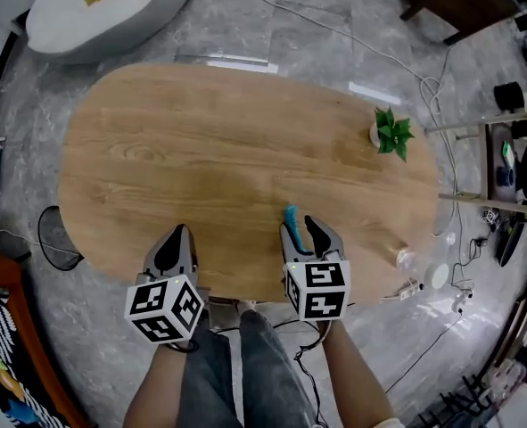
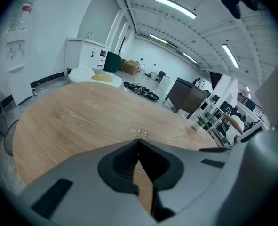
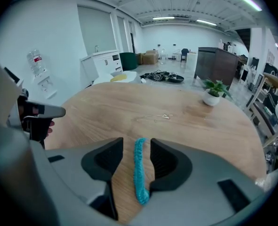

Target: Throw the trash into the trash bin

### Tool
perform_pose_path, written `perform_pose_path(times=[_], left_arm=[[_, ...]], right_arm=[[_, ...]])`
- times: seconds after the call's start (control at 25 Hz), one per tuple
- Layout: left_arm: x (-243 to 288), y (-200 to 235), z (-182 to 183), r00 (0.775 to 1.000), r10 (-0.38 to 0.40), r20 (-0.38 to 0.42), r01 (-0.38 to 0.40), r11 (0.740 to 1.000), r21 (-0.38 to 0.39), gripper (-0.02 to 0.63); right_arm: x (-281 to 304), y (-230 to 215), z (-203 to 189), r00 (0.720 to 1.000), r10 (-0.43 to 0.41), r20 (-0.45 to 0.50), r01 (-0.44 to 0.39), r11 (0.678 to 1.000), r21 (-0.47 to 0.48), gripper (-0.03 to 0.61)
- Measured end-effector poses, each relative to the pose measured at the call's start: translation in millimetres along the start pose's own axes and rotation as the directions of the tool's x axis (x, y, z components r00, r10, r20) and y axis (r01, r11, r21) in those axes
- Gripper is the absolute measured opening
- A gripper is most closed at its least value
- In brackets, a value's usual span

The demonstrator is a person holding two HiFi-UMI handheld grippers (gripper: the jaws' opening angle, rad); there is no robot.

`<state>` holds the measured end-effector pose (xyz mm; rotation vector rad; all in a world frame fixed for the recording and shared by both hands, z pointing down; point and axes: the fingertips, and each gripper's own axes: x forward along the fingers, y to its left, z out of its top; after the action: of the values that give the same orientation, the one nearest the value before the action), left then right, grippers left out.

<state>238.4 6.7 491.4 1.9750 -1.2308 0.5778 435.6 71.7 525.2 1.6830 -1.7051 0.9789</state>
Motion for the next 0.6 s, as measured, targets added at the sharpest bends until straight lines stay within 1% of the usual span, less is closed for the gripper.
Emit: perform_pose_path(times=[0.24,0.6], left_arm=[[5.0,-3.6,-6.2,1.0,0.006,-0.014,-0.005,1.0,0.015,-0.009],[14.1,-1.9,-17.1,0.999,0.019,-0.033,-0.018,0.999,0.026,-0.009]], right_arm=[[5.4,-0.1,-18.8,0.999,0.014,-0.041,-0.014,1.0,0.003,0.181],[11.2,-6.7,-34.7,0.997,0.002,-0.081,-0.005,0.999,-0.039,0.151]])
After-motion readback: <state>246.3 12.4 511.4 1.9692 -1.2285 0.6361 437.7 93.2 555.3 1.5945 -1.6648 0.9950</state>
